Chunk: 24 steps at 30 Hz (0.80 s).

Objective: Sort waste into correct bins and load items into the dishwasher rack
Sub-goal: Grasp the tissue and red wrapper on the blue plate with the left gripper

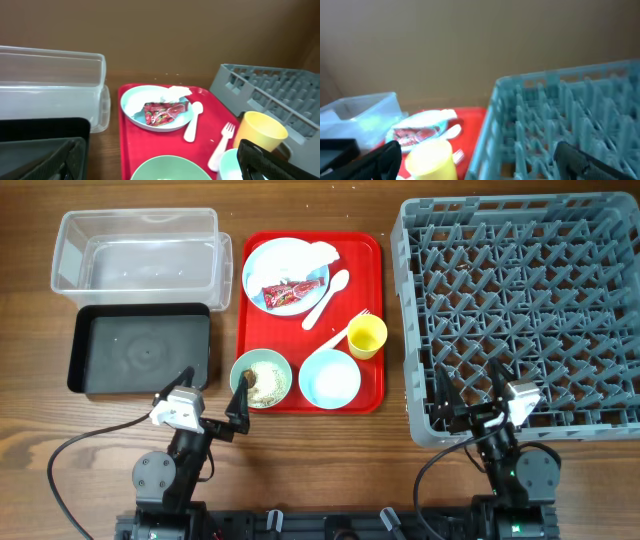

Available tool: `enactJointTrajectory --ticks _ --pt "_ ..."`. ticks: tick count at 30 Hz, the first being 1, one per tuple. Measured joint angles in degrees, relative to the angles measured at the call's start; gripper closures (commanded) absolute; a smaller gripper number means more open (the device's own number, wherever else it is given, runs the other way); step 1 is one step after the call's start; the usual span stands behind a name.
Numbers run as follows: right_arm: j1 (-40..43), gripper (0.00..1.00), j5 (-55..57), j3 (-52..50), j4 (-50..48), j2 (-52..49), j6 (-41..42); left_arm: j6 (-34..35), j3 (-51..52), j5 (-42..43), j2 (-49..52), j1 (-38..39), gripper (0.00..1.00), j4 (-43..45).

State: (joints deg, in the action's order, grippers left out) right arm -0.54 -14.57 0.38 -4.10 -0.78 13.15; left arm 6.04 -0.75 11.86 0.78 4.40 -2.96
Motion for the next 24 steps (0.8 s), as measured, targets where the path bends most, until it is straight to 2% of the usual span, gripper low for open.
enactJointTrajectory --ticks 3,6,10,13,16,18,19,21,24 --pt "0.00 0.00 -5.11 1.22 -2.73 0.02 -1.14 -0.02 0.04 3.54 0.02 0.00 0.00 0.81" --pt "0.00 0.00 -8.57 8.70 1.49 -2.58 -2.86 0.00 -3.13 6.23 1.66 0.00 0.00 -0.44" --pt "0.00 0.00 -11.78 25.66 11.17 -14.27 -6.12 -0.42 -17.66 7.43 13.40 0.00 0.00 -6.47" --pt "-0.02 0.00 -12.63 35.76 20.48 -23.19 -8.15 -1.57 -31.19 8.26 26.69 0.04 0.00 -11.76" --pt "0.00 0.00 -12.87 50.14 34.10 -36.24 -10.84 -6.47 -50.80 10.10 45.83 0.50 0.00 -26.05" --pt "0.00 0.00 -12.90 56.70 40.35 -42.64 -12.39 -11.28 -64.24 10.60 59.41 1.77 0.00 -35.39" --pt "0.00 0.00 -12.90 59.08 42.56 -45.97 -12.92 -15.32 -73.66 10.58 69.42 2.67 0.00 -42.88" --pt "0.00 0.00 -12.92 59.76 44.33 -49.77 -13.35 -19.30 -82.34 10.58 81.90 3.61 0.00 -48.13" --pt "0.00 0.00 -12.92 59.84 47.04 -54.07 -13.46 -21.22 -85.31 10.51 97.13 3.87 0.00 -44.98"
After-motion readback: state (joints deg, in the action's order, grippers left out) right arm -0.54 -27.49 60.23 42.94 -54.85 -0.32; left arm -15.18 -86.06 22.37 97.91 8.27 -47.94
